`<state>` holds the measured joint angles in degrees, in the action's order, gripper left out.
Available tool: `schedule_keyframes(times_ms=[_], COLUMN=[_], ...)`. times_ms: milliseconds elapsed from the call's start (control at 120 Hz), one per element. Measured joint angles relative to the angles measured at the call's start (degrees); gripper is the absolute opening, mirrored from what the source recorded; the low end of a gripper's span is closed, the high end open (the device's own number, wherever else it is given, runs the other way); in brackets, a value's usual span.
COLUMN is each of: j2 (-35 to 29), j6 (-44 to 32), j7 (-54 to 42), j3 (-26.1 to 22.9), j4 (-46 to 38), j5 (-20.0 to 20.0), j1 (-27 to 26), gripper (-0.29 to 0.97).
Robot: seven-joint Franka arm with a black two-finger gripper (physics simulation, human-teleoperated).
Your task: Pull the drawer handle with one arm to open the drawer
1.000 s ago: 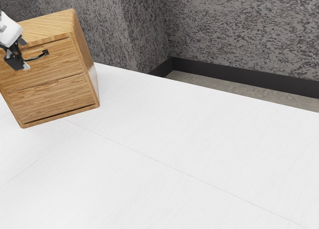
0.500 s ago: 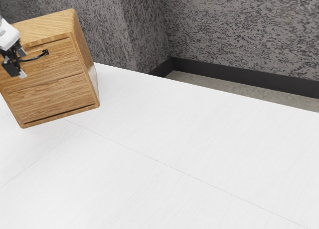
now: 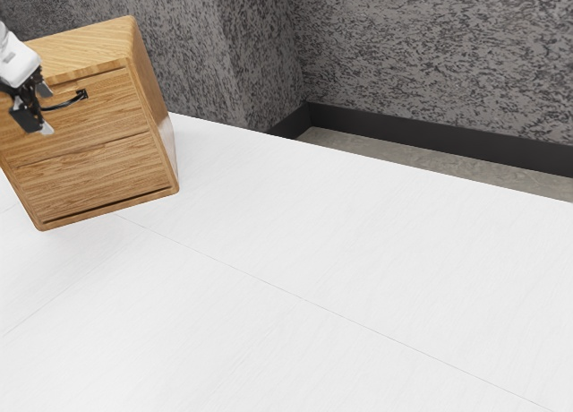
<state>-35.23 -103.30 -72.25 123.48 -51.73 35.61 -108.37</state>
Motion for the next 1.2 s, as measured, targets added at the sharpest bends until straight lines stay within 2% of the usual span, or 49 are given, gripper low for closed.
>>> schedule_keyframes(times_ms=[192, 542, 608, 683, 708, 975, 1017, 1050, 1125, 1200], j2=[-3.5, -4.1, -3.8, -3.1, -2.9, 2.4, 2.7, 2.9, 3.8, 5.0], j6=[0.0, -0.1, -0.1, -0.1, -0.1, -0.3, -0.5, -0.5, -1.0, -1.6], j7=[-1.4, -2.9, -3.1, -3.2, -3.2, -3.0, -3.0, -2.9, -2.7, -2.5], j3=[1.2, 2.1, 2.2, 2.2, 2.1, 2.4, 2.5, 2.6, 3.0, 3.2], j4=[3.0, 2.6, 2.0, 0.8, 0.4, -6.1, -6.9, -7.5, -9.3, -11.3], j5=[0.0, 0.0, -0.2, -0.4, -0.5, -3.4, -3.7, -3.9, -4.8, -5.7], j1=[-1.7, -2.7, -2.7, -2.3, -2.2, 0.6, 0.8, 0.9, 1.0, 1.6], gripper=[0.68, 0.68, 0.67, 0.73, 0.68, 0.67, 0.72, 0.82, 0.69, 0.69])
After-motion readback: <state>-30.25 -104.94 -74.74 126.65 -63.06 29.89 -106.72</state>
